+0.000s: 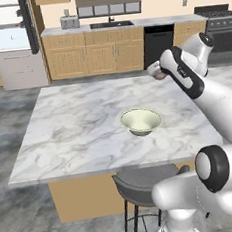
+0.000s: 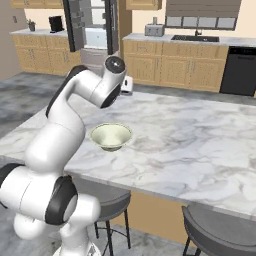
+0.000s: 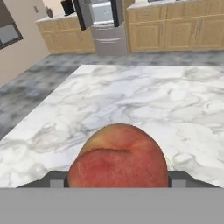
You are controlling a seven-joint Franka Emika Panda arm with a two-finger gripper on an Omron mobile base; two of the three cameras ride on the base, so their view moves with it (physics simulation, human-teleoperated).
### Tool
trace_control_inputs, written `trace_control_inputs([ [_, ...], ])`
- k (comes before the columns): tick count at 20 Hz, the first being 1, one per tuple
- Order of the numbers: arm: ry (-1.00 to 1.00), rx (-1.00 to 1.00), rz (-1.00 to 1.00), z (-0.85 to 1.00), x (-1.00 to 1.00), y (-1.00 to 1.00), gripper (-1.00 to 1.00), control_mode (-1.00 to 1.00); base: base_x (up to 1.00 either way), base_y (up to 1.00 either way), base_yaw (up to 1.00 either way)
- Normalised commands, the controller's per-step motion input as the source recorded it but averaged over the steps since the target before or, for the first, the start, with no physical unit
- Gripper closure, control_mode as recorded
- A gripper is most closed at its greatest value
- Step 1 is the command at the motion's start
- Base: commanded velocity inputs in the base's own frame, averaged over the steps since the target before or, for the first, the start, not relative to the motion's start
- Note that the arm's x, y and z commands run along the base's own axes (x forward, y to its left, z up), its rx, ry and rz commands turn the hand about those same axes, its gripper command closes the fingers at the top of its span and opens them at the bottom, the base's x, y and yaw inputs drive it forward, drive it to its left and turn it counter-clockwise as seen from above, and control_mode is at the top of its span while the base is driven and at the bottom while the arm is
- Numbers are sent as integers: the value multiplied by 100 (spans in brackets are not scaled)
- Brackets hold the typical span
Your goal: Retrieve the peach and tangerine from the fridge and place them into the bowl on the dining table.
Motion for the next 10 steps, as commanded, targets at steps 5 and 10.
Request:
trace_control_inputs([
  [5, 3, -11, -6, -45, 40, 0, 100, -100, 0, 0, 0],
  [10, 0, -14, -11, -43, 13, 11, 100, -100, 0, 0, 0],
])
